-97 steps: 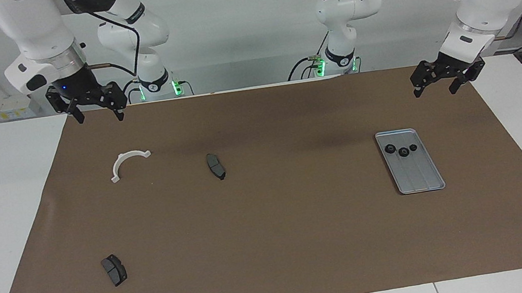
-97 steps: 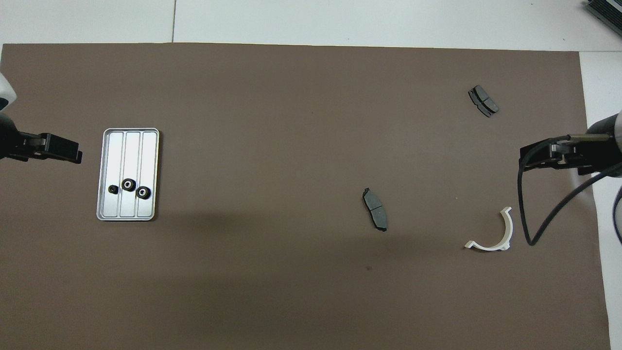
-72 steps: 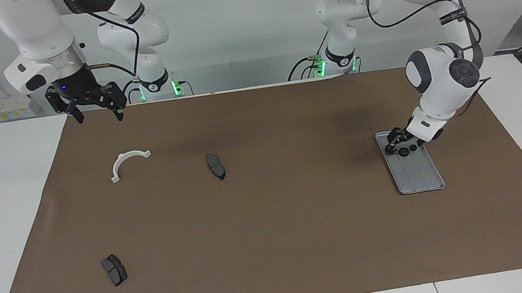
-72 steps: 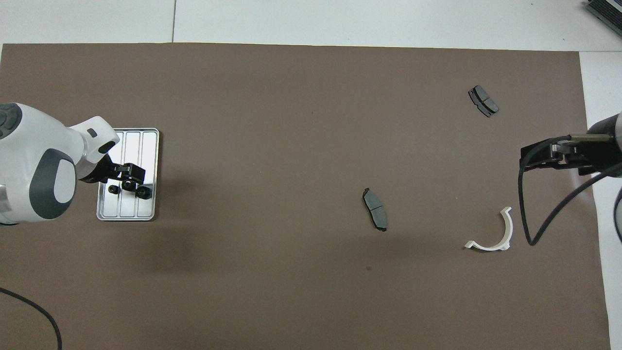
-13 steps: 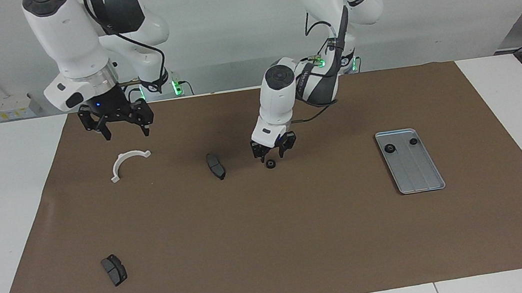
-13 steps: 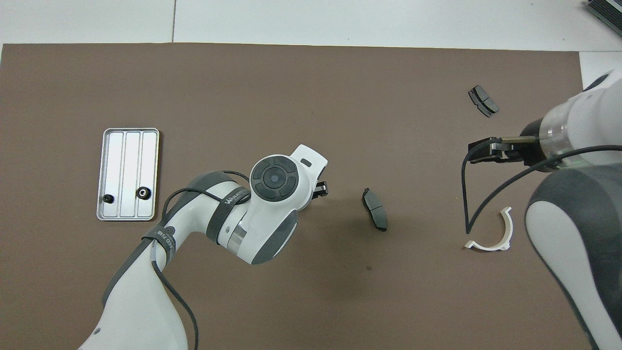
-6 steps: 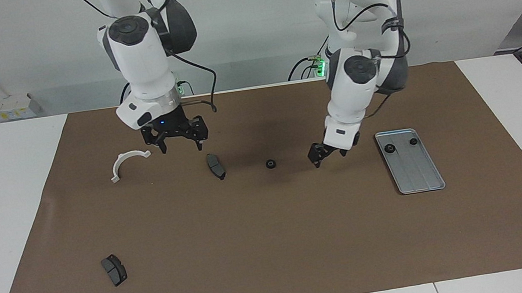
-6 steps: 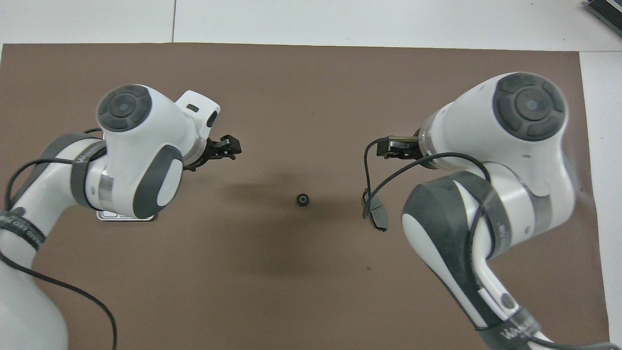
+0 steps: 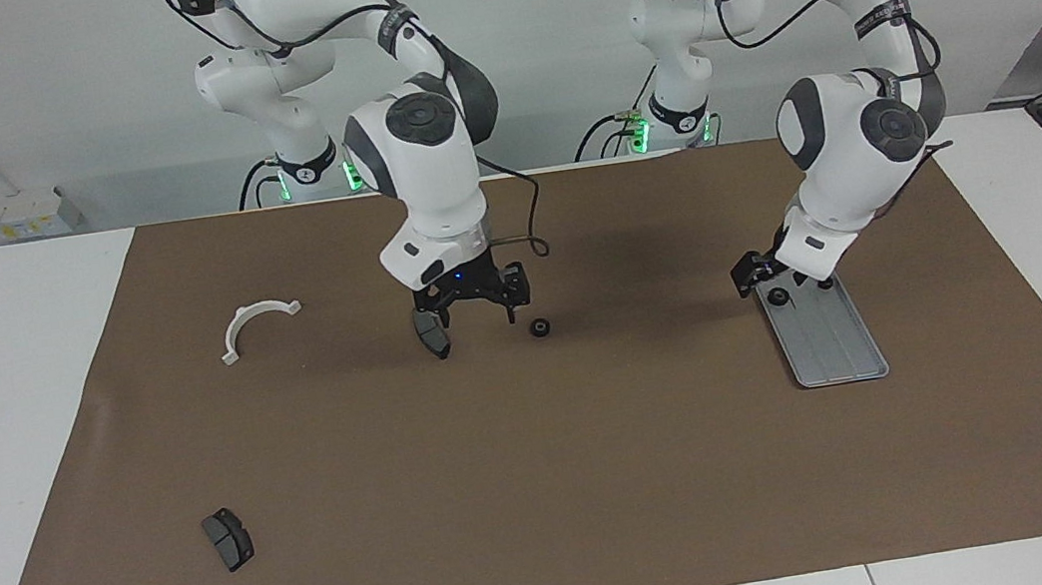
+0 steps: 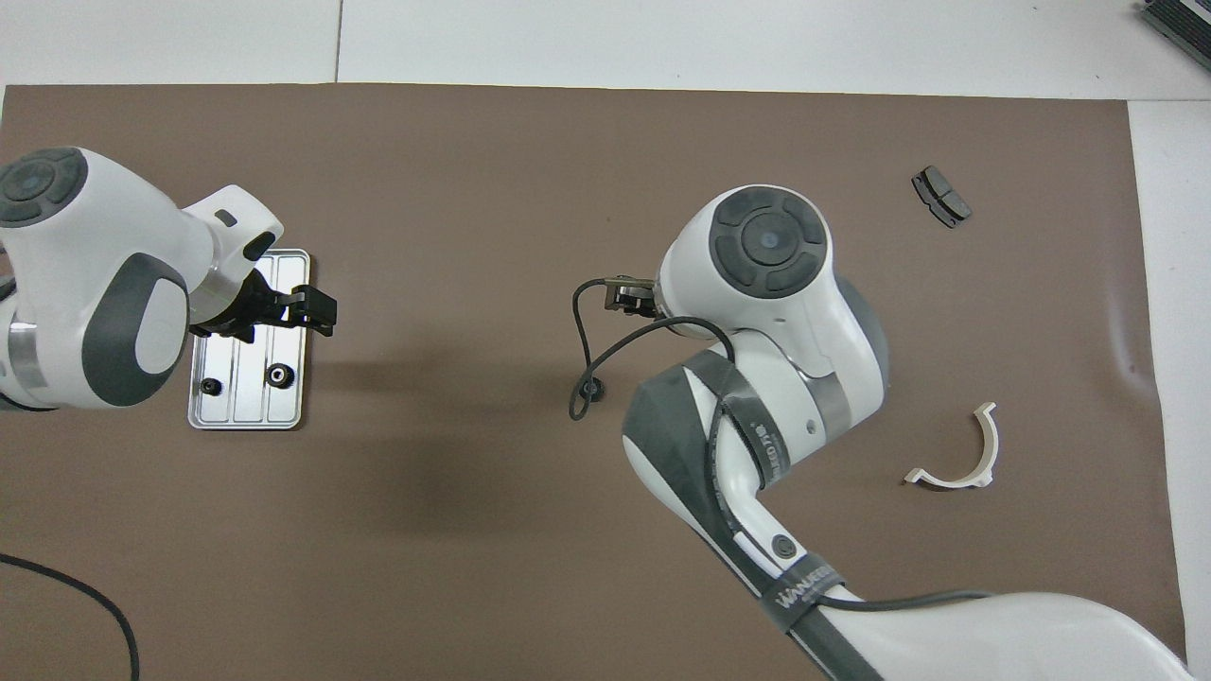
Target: Place bearing gear from tray to pile
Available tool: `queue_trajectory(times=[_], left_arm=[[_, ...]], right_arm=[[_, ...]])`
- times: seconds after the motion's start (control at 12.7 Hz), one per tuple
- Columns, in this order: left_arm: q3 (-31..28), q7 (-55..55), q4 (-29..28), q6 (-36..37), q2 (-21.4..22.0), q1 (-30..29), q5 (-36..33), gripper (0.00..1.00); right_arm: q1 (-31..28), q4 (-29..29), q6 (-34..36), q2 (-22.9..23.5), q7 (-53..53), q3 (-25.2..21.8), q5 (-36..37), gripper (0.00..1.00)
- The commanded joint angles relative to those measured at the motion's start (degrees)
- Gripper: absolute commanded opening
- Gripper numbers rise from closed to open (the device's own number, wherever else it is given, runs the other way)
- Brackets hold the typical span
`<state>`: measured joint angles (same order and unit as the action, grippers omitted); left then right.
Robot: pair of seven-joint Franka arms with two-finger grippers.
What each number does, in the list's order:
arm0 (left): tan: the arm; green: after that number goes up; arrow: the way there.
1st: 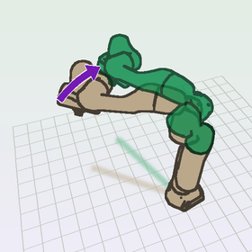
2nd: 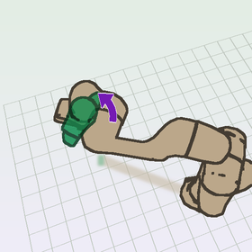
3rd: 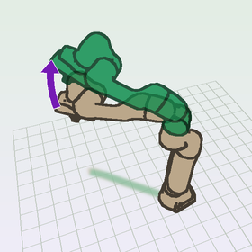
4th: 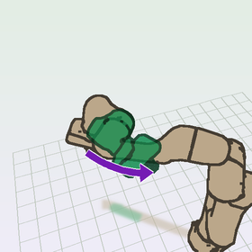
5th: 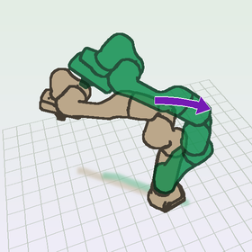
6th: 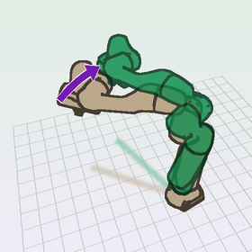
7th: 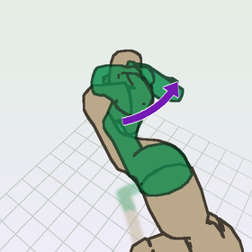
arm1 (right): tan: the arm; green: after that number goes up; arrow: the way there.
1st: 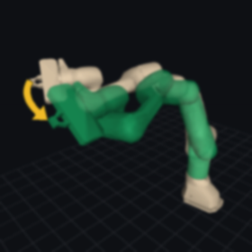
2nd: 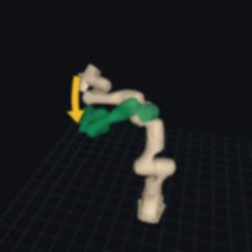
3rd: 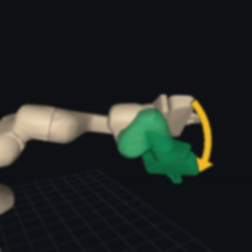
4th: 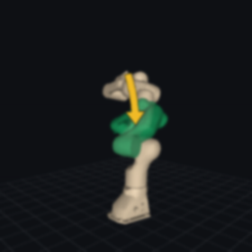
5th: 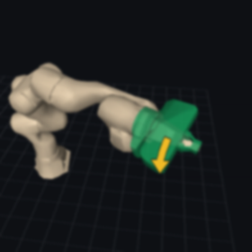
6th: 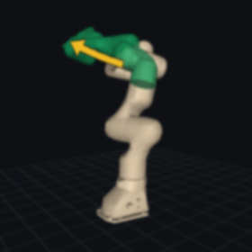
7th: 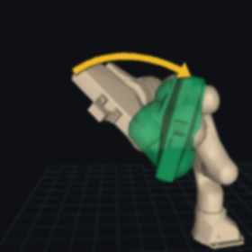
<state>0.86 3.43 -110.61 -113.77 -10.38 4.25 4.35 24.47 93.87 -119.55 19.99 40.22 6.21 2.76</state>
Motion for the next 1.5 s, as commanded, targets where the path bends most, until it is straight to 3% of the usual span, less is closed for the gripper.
queue_trajectory(times=[0.0,0.31,0.71,1.02,1.26,1.34,1.42], left_arm=[[0.64,-1.59,-6.79,-4.69,2.82,-2.76,0.22,1.00],[0.37,14.88,-13.31,-13.92,2.65,-2.32,0.22,1.00],[0.37,32.83,-13.58,-14.82,2.47,-1.79,-0.57,0.94],[0.37,47.26,-13.58,-15.95,2.47,-1.70,-5.67,0.92],[0.46,52.19,-14.80,-19.54,2.56,-1.79,-5.67,0.85],[0.46,53.16,-15.59,-20.69,2.73,-1.79,-5.67,0.83],[0.46,53.26,-16.21,-21.40,2.82,-1.79,-5.67,0.80]], right_arm=[[3.63,-2.55,-1.30,4.43,3.71,-0.15,1.28,1.00],[6.55,-3.52,-7.87,11.21,7.23,-0.15,3.56,1.00],[8.22,2.54,-9.90,10.87,6.89,-0.06,3.48,1.00],[8.05,3.69,-9.83,10.60,6.01,-0.06,3.30,0.98],[7.96,4.30,-8.77,10.25,5.57,-0.06,2.69,0.85],[7.96,4.48,-8.68,10.16,5.57,-0.06,2.51,0.76],[7.96,4.48,-8.68,10.16,5.57,-0.06,2.51,0.55]])
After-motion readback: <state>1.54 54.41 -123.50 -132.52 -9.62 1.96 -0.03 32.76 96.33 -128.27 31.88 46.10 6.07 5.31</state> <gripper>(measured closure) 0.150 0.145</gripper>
